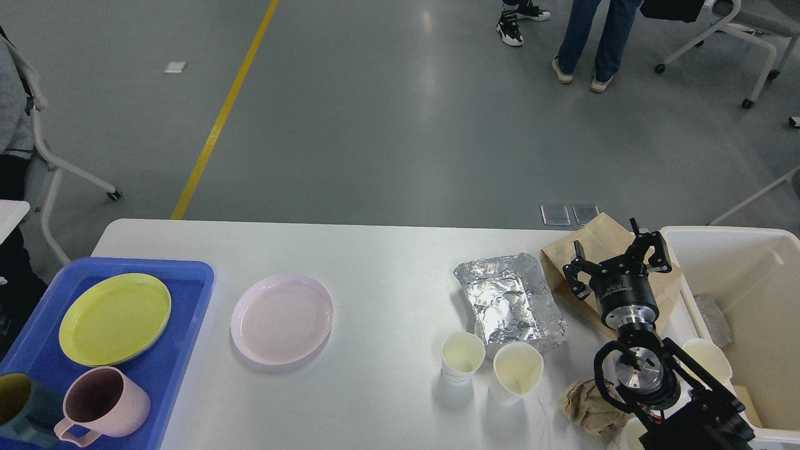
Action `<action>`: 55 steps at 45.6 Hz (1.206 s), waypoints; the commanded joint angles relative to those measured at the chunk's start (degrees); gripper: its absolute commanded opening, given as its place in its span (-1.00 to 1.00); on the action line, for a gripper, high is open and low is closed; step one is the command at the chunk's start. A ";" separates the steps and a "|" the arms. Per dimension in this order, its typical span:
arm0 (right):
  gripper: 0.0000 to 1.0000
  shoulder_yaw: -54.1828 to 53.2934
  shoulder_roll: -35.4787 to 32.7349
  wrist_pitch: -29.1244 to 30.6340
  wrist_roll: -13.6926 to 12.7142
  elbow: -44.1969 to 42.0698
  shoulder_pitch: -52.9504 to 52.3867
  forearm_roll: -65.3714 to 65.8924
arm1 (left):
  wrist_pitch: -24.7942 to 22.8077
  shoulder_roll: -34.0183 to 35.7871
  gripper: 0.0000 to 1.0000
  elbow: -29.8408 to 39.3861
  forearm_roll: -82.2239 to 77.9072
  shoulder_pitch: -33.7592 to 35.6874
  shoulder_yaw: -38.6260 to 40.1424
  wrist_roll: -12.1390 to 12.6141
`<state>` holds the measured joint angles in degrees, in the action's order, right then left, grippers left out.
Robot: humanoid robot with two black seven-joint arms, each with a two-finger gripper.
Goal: Tidy desktop
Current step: 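Bring the left gripper back up above the table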
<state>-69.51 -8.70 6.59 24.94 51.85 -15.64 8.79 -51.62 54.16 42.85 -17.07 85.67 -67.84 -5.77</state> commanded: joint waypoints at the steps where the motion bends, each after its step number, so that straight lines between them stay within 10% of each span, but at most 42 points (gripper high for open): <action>1: 1.00 -0.01 0.00 0.00 0.02 0.00 0.00 0.00 | 0.02 -2.38 0.88 4.86 5.98 12.48 -11.15 0.23; 28: 1.00 -0.01 0.00 0.00 -0.07 0.00 0.00 0.00 | 0.02 -40.44 0.90 30.35 26.82 46.94 -19.87 0.41; 43: 1.00 -0.01 0.00 0.00 0.02 0.00 0.00 0.00 | 0.29 -46.43 0.90 41.08 33.58 60.39 -14.42 2.25; 55: 1.00 -0.01 0.00 0.00 0.02 0.00 0.00 0.00 | 1.87 -45.64 0.91 42.14 33.50 57.42 -19.25 2.25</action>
<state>-69.50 -8.70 6.59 24.95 51.86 -15.65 8.79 -50.48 7.99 84.93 17.17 145.72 -84.62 -3.47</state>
